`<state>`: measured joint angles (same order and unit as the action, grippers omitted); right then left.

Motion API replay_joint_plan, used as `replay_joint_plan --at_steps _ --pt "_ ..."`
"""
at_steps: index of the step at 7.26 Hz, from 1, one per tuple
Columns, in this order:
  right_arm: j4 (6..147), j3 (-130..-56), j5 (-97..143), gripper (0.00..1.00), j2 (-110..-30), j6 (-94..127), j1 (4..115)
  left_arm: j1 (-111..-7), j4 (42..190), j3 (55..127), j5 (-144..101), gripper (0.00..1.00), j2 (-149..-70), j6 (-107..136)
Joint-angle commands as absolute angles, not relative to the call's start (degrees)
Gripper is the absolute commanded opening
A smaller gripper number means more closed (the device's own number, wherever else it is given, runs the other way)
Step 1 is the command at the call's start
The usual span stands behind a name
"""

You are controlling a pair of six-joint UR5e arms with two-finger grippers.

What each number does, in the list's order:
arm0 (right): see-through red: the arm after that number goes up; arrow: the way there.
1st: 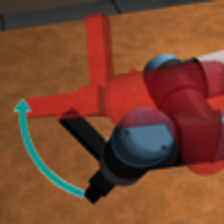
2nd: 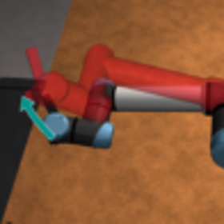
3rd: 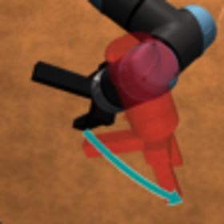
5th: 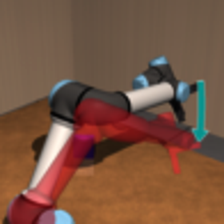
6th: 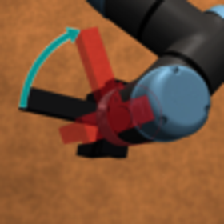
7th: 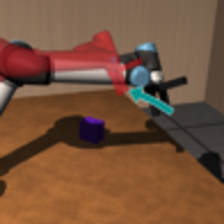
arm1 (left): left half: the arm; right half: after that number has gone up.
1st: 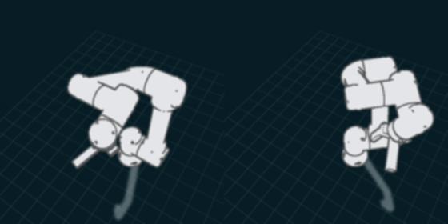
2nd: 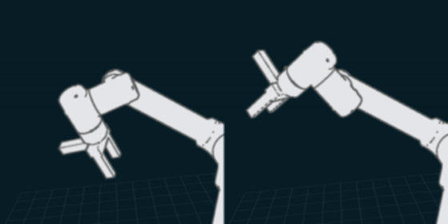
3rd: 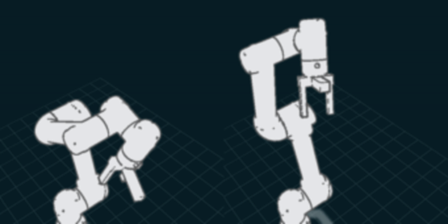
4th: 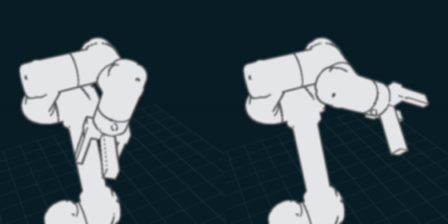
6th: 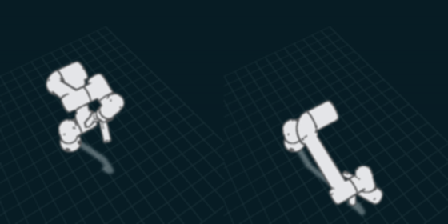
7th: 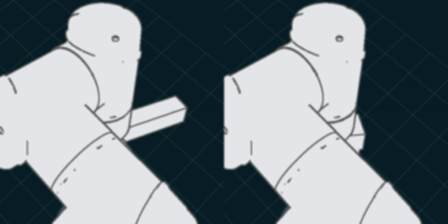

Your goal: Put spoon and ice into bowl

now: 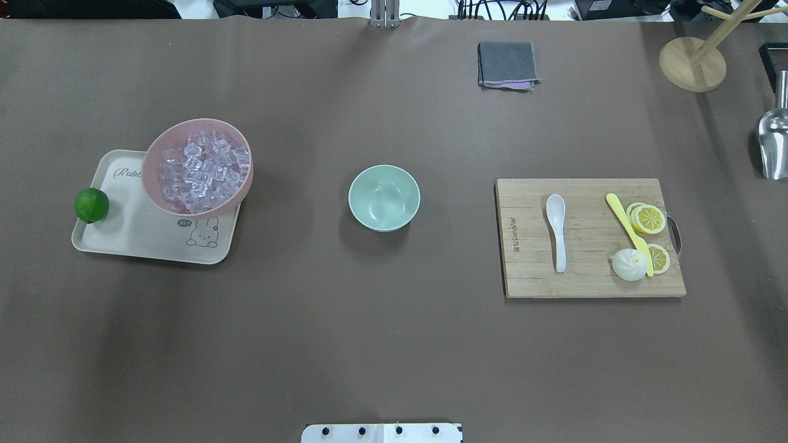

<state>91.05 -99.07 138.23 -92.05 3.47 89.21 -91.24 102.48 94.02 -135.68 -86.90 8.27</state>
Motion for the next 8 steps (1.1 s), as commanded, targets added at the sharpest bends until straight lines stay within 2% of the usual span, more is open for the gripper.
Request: replay_joint_plan --at_steps 1,8 --pt "91.1 -99.2 138.3 1.00 -92.0 3.6 89.2 -91.2 102.5 94.0 -135.6 0.98 -86.9 8.3" --pt "91.1 -99.6 138.3 1.00 -92.0 3.6 89.2 -91.2 102.6 94.8 -135.6 0.98 -87.0 8.2"
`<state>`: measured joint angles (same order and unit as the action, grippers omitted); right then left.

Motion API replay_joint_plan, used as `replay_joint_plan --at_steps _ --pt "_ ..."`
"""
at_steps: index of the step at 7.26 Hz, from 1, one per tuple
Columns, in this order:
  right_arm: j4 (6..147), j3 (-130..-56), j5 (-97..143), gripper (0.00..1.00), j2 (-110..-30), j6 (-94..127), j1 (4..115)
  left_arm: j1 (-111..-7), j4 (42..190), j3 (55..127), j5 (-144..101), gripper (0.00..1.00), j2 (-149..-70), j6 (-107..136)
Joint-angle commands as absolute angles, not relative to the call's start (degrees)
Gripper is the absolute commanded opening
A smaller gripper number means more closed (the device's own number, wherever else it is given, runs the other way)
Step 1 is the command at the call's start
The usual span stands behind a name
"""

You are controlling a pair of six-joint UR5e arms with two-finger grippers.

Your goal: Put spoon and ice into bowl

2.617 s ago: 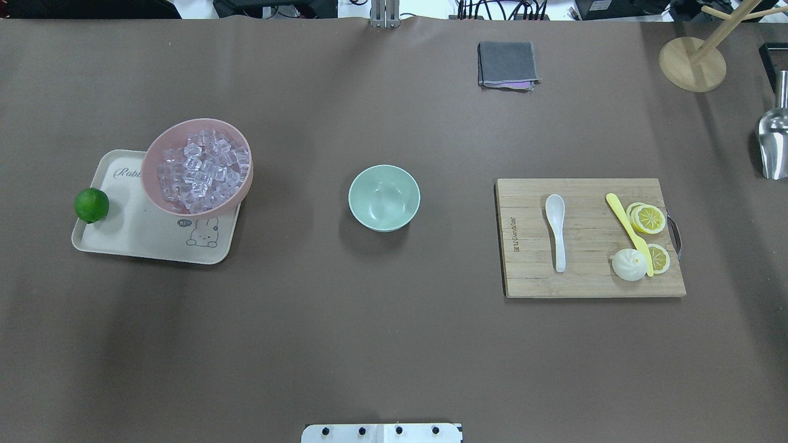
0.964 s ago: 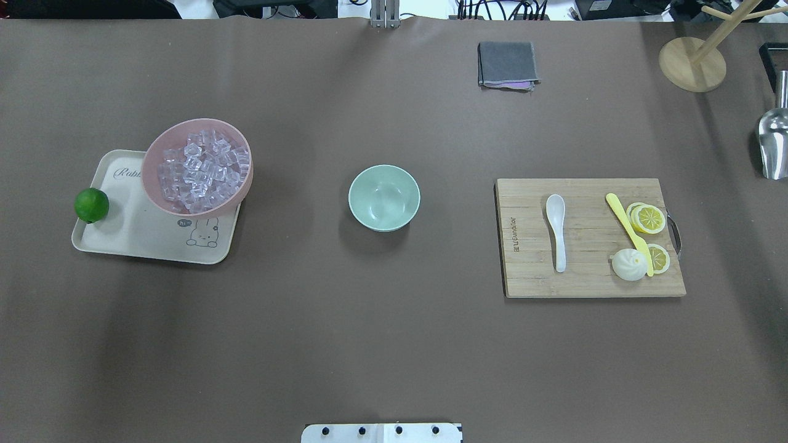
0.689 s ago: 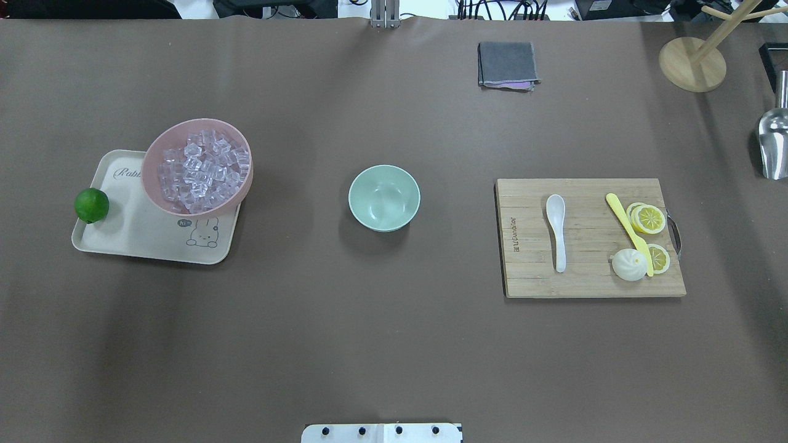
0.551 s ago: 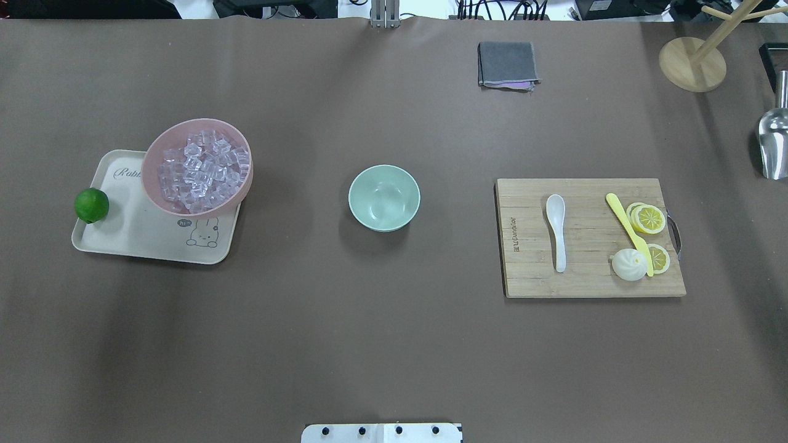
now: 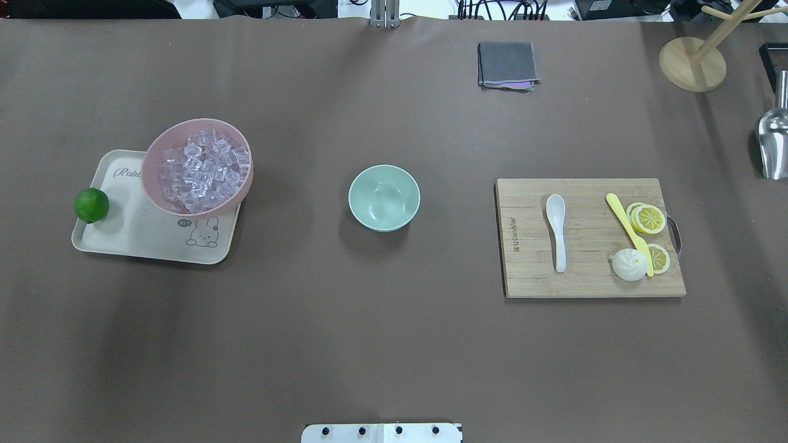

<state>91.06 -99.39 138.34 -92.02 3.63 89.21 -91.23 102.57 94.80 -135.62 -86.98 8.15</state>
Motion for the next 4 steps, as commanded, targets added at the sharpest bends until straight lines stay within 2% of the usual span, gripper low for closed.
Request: replay_joint_plan --at_steps 1,4 --pt "91.1 -99.7 138.3 1.00 -92.0 3.6 89.2 -91.2 102.6 94.9 -135.7 0.98 -87.0 8.4" --pt "91.1 -99.7 138.9 1.00 -92.0 3.7 89.2 -91.2 102.6 94.9 -135.7 0.98 -87.1 8.5"
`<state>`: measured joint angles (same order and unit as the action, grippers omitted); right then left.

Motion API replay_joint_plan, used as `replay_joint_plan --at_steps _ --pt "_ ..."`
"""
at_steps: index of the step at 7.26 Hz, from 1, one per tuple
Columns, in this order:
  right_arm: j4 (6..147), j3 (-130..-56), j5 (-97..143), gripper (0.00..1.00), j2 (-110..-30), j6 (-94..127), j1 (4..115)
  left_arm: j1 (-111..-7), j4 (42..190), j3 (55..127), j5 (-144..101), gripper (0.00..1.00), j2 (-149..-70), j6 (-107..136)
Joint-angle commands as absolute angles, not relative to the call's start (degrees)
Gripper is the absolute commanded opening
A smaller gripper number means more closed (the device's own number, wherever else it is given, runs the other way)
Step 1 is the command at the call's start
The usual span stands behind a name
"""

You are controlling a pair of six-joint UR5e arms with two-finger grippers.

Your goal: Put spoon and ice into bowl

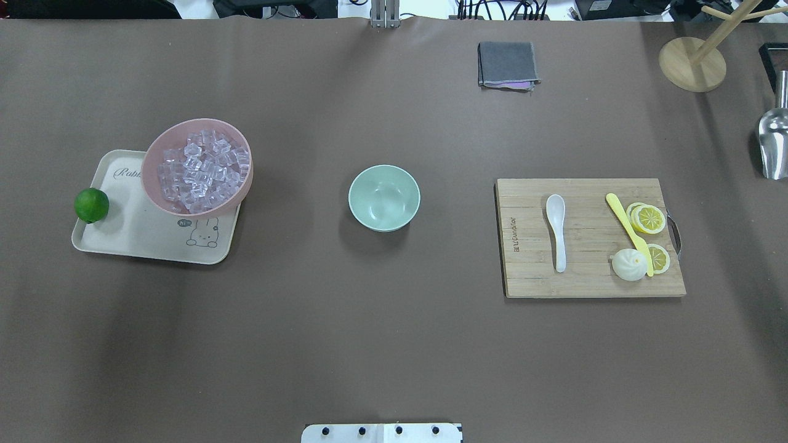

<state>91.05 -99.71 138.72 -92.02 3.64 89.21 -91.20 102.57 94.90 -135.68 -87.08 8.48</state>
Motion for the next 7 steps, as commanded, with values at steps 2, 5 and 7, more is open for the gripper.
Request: replay_joint_plan --at_steps 2,5,7 --pt "91.1 -99.7 139.0 1.00 -92.0 3.8 89.2 -91.1 102.6 94.9 -135.7 0.98 -87.2 8.5" --pt "91.1 -99.6 139.0 1.00 -92.0 3.9 89.1 -91.1 102.6 95.0 -135.7 0.98 -87.2 8.4" --pt "91.1 -99.7 139.0 1.00 -92.1 3.9 89.1 -91.1 102.6 95.4 -135.7 0.98 -87.4 8.6"
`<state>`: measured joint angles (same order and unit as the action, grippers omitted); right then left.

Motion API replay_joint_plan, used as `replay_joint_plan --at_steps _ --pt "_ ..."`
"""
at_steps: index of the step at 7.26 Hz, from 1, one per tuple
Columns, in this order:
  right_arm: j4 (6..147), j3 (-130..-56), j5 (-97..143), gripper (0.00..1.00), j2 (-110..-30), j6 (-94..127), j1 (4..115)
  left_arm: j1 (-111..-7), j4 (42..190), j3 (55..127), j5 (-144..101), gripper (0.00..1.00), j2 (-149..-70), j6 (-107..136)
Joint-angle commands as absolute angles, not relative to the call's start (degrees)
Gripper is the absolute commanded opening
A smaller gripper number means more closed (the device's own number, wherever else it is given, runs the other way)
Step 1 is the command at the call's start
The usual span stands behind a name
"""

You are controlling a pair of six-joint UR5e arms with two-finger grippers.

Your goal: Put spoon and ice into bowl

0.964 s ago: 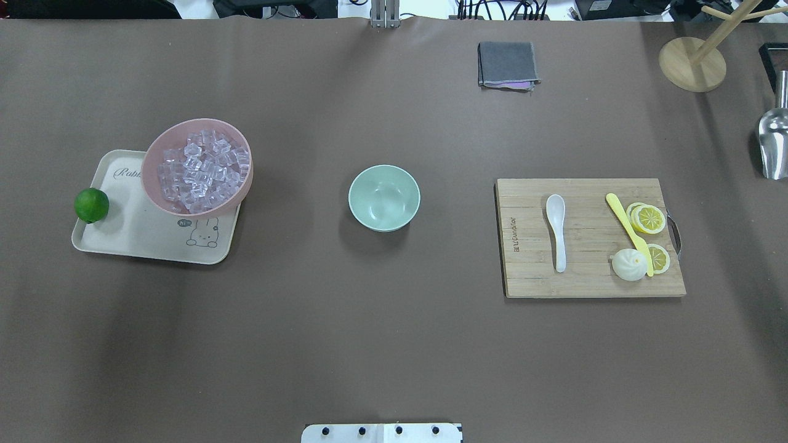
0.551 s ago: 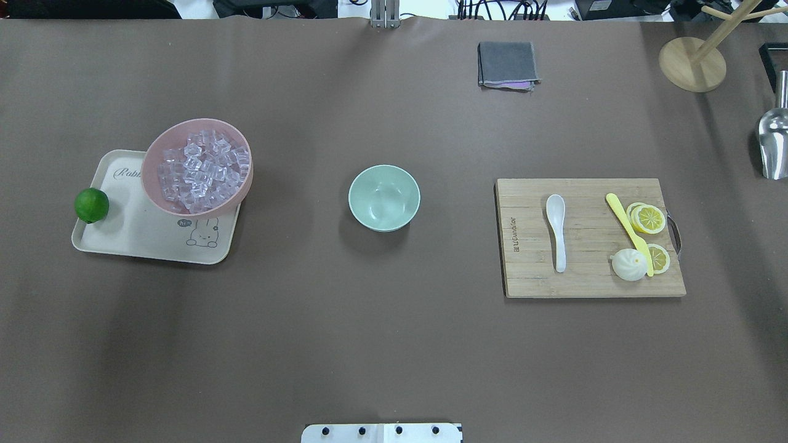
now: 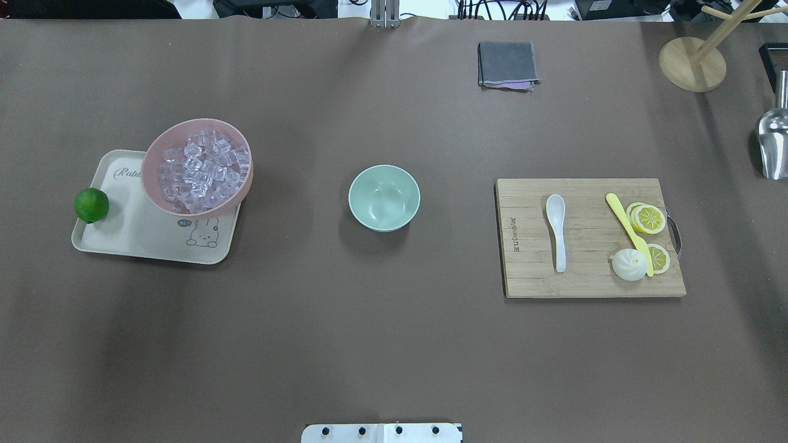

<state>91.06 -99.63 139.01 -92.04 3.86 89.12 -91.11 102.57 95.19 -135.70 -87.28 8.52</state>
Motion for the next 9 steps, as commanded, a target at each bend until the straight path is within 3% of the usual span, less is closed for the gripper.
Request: replay_joint_plan --at_steps 1,5,9 --pt "91.1 -99.6 139.0 1.00 -92.1 3.9 89.1 -91.1 102.6 95.4 -135.7 0.98 -87.5 8.6" --pt "91.1 -99.7 139.0 1.00 -92.0 4.0 89.1 -86.0 104.0 102.4 -138.8 0.98 -87.7 10.7" --pt "91.1 -99.8 138.9 1.00 -91.9 4.0 89.0 -76.5 129.6 99.9 -140.2 0.98 -91.2 23.9"
